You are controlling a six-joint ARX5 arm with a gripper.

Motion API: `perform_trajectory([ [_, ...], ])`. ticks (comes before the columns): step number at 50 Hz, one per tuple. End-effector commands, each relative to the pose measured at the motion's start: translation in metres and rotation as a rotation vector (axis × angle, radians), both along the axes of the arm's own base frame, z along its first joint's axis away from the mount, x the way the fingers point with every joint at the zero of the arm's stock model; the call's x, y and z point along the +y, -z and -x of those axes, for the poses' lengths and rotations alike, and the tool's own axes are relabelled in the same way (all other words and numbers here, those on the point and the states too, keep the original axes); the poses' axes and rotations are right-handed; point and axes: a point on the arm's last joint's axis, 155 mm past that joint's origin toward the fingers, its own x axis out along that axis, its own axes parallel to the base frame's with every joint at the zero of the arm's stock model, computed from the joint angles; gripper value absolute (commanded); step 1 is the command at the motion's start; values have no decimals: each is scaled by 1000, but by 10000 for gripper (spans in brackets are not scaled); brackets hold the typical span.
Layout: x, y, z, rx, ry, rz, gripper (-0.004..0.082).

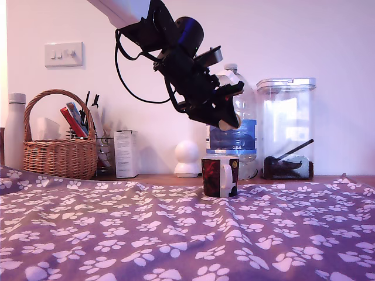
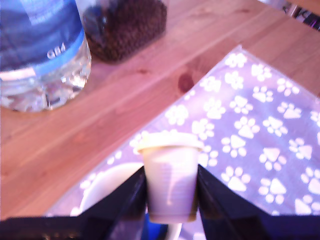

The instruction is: Pick up the coffee capsules from the table one by one and drop them inside the nearest coffee cup

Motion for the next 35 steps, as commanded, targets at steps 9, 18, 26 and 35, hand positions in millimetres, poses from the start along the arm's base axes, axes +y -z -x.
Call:
perform_trajectory([
  [9,8,44,-3,69,-13,-45,214],
  [18,16,47,-8,71,-33,-58,213],
  [26,20,56,-8,91,-38,-72,213],
  [35,21,71,-6,117,-37,-92,214],
])
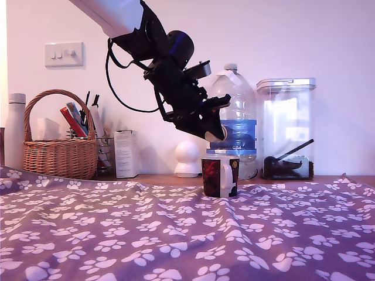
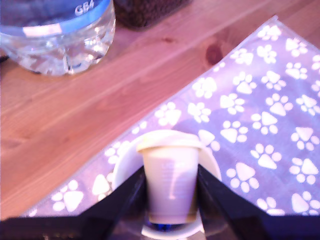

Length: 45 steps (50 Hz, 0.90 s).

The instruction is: Pick up the coffee capsules from the table one by one and drop them inside the nearest coffee cup

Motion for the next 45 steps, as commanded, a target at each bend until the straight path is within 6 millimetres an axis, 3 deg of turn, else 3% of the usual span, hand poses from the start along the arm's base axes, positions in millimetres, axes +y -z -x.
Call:
perform_trajectory([
  [1,-1,47,3,64,8,-43,214],
  [12,1,66,5,91,9,-68,214],
  [45,-5,56,-4,41,11,-39,214],
])
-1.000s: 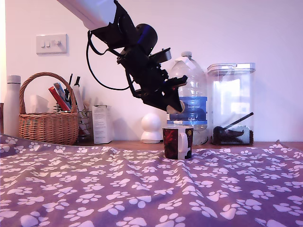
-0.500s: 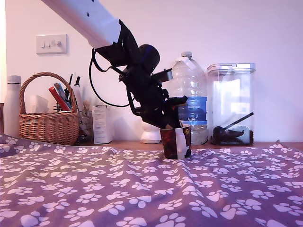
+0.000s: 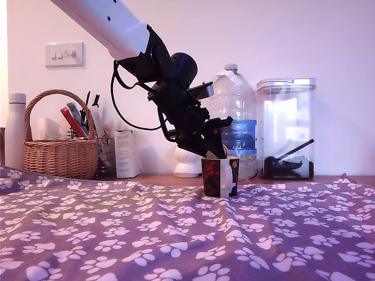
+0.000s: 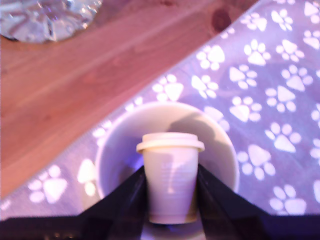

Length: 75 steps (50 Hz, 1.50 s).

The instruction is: Pick up the coffee capsules from the table one by one and drop them inside the nearest coffee cup

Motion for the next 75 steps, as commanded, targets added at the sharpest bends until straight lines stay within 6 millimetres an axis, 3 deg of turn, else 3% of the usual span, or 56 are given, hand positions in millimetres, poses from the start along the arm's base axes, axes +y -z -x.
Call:
perform_trajectory([
  [1,-1,18,3,20,8,-16,214],
  [6,-2,18,2,14,9,-14,260],
  [11,-3,15,0,3,10,-8,548],
  [14,-3,15,0,3,10,-7,627],
  [35,-4,5,-2,-18,9,4,617],
  [41,-3,-9,-3,-38,5,12,529],
  [44,-2,-19,-4,-55,-3,15,420],
  [49,1,-37,-5,-83,-15,20,161],
  [54,3,-51,-4,-100,-19,28,17],
  [75,22,-95,4,-176,-39,42,2],
])
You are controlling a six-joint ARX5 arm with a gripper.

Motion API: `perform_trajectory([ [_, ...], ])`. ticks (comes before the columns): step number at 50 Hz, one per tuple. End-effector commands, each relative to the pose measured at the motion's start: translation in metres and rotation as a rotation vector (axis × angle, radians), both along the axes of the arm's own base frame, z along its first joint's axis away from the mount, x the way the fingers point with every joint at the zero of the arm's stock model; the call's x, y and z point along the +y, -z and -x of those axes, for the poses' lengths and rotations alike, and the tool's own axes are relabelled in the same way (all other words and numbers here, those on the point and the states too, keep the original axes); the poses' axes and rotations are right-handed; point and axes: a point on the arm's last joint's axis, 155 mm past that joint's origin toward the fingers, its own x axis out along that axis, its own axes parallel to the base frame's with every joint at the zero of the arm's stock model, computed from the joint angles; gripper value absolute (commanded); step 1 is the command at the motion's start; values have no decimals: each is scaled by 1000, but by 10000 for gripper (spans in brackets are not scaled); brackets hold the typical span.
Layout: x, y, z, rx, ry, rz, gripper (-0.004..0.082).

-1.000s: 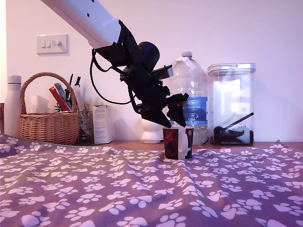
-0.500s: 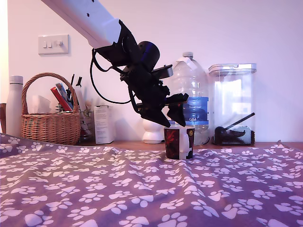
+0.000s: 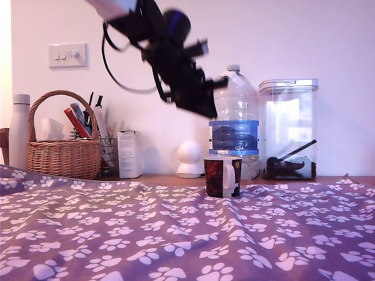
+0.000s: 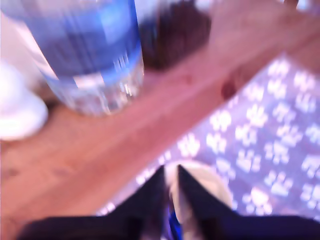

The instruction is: Pick up the coffee capsules from the table one by one and drop them inside the nearest coffee cup

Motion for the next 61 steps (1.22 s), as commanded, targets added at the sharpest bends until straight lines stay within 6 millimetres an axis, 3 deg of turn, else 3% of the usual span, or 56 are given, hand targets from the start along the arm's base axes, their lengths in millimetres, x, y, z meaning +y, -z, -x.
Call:
perform_trajectory([
  [1,11,6,7,7,-5,-10,2],
  [13,39,-17,35,-81,-26,52,1],
  [22,67,-21,61,-97,-51,73,1],
  [35,110,-14,94,-108,-94,80,1],
  [44,134,2,112,-79,-123,63,1],
  [53,145,17,120,-42,-146,63,1],
  [61,145,15,119,-49,-148,68,1],
])
